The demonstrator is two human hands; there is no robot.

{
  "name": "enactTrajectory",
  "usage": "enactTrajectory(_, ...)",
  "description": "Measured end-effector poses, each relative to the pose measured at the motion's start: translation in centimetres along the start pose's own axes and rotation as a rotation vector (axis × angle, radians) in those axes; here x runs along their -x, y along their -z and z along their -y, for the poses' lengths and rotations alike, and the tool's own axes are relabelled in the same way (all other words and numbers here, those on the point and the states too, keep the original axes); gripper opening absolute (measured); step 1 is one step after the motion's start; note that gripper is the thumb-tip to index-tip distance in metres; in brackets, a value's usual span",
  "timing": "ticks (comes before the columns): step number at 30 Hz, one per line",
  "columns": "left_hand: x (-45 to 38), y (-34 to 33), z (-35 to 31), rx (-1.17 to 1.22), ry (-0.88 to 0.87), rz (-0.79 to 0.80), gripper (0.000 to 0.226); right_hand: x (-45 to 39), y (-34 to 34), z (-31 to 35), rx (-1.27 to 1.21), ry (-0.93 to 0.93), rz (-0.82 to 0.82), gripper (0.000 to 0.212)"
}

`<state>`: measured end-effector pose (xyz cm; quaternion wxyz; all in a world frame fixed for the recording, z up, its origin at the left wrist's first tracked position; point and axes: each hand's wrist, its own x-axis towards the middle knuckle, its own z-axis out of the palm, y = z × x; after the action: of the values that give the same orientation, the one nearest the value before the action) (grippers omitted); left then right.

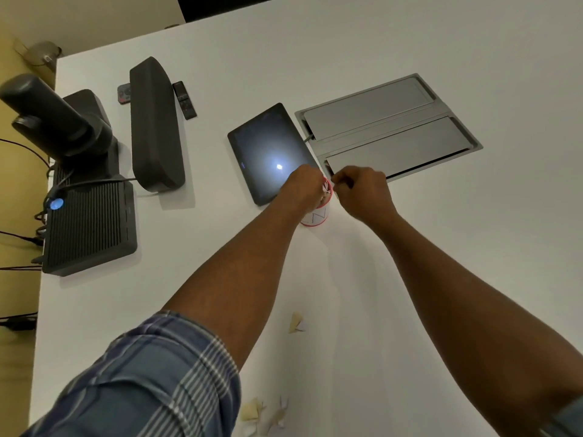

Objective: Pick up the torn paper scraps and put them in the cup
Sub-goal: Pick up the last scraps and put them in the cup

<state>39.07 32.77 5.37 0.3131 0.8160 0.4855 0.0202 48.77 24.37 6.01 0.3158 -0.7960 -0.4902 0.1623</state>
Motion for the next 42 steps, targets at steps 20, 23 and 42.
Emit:
enactTrajectory(20,7.6,4.2,3.7,-0.115,-0.16,-0.288,0.02,10.1,-3.4,0.6,-0.011,0.022,0.105,0.022)
enactTrajectory(23,12.8,3.4,8.0,0.037,-0.114,-0.366,0.023,12.9,-4.1,0.5,-0.039,0.006,0.166,0.023)
enactTrajectory(42,35.6,-4.9,24.5,0.15,0.715,-0.25,0.052,24.4,-11.5,0.2,0.33,0.194,0.541,0.05)
